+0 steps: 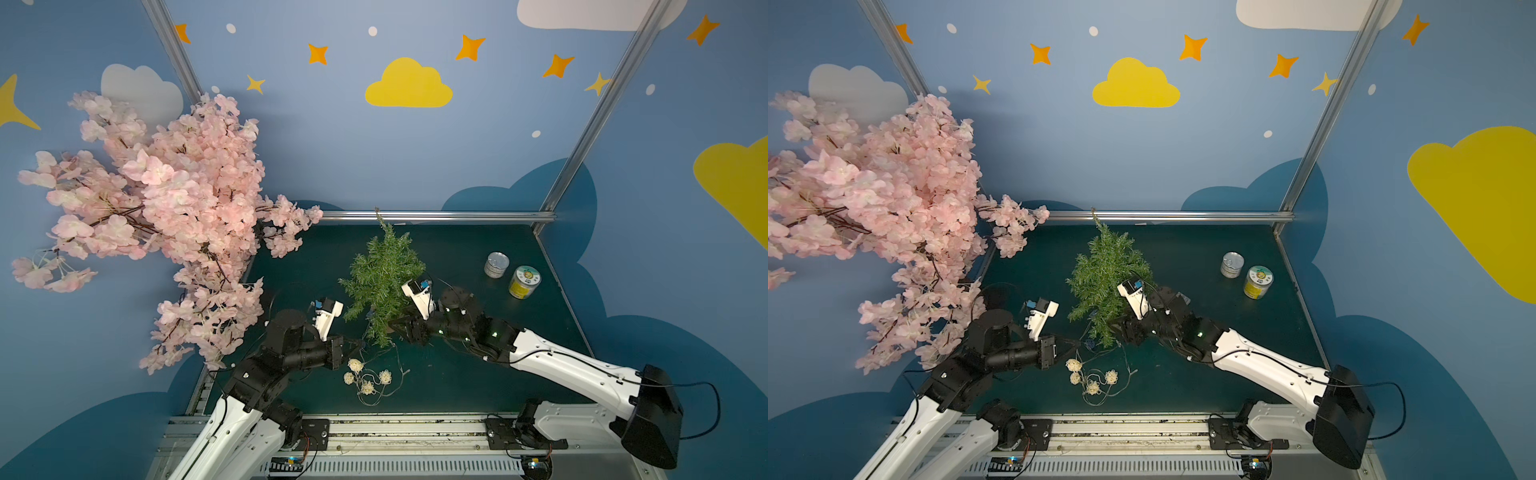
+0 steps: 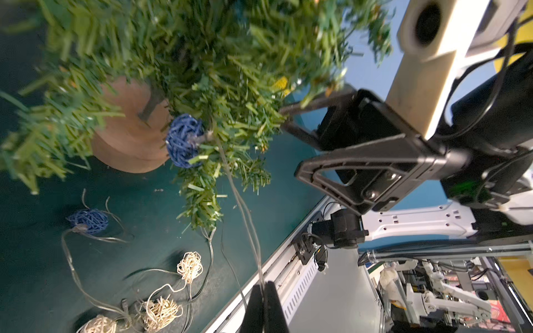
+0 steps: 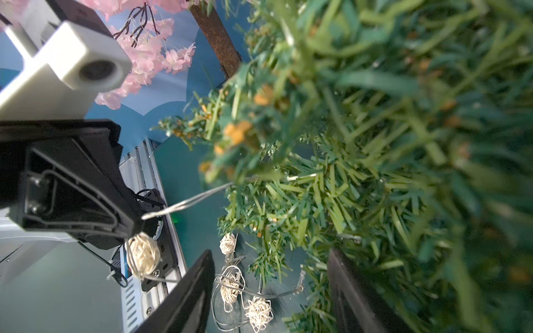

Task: Remove string lights from the small christmas tree
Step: Remove the light string from the Christmas tree.

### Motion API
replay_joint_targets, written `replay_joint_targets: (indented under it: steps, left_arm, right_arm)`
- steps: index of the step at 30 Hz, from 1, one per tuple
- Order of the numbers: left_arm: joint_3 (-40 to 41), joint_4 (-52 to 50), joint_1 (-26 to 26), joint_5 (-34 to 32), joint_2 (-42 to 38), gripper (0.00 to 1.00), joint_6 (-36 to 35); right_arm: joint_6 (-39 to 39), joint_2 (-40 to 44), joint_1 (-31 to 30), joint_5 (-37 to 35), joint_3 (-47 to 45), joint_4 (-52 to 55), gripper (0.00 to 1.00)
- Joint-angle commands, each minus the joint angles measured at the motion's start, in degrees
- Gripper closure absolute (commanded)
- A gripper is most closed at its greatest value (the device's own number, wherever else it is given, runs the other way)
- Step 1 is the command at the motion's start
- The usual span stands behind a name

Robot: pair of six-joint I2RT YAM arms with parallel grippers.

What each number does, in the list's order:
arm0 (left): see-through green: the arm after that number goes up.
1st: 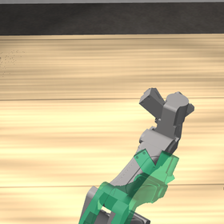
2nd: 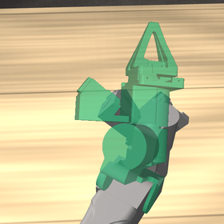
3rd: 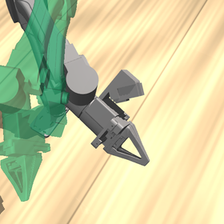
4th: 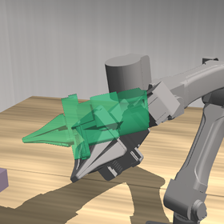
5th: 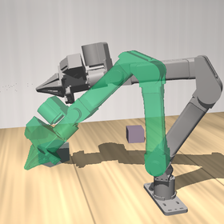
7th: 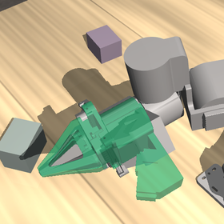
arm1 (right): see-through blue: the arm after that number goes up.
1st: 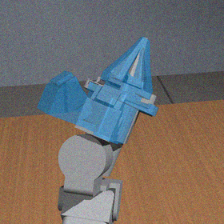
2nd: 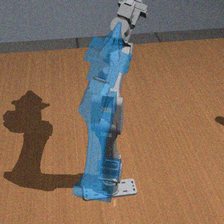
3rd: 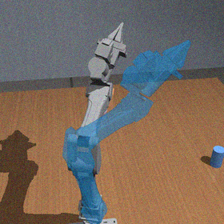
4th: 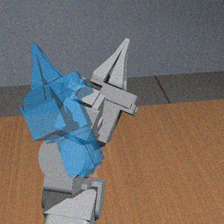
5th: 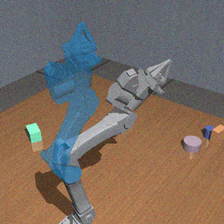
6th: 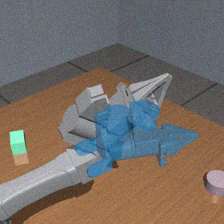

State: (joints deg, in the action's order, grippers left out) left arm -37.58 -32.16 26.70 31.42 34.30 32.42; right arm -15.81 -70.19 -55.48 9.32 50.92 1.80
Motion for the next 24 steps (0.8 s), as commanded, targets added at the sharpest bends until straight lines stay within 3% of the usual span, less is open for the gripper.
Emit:
replay_joint_targets:
  steps: [1,13,24]
  left_arm:
    - [-0.01,0.82,3.76,-1.92,1.46,0.96,-0.27]
    - [-5.70,11.09,17.46,-3.29,14.27,0.96,0.08]
    - [-10.18,18.83,22.26,-2.29,26.26,0.96,-0.16]
  right_arm:
    - [-0.89,-0.48,0.38,0.96,2.06,-1.23,0.37]
    - [-1.68,-0.64,0.38,0.54,2.26,-0.82,0.35]
    - [-1.74,1.38,0.99,0.43,2.34,1.00,0.34]
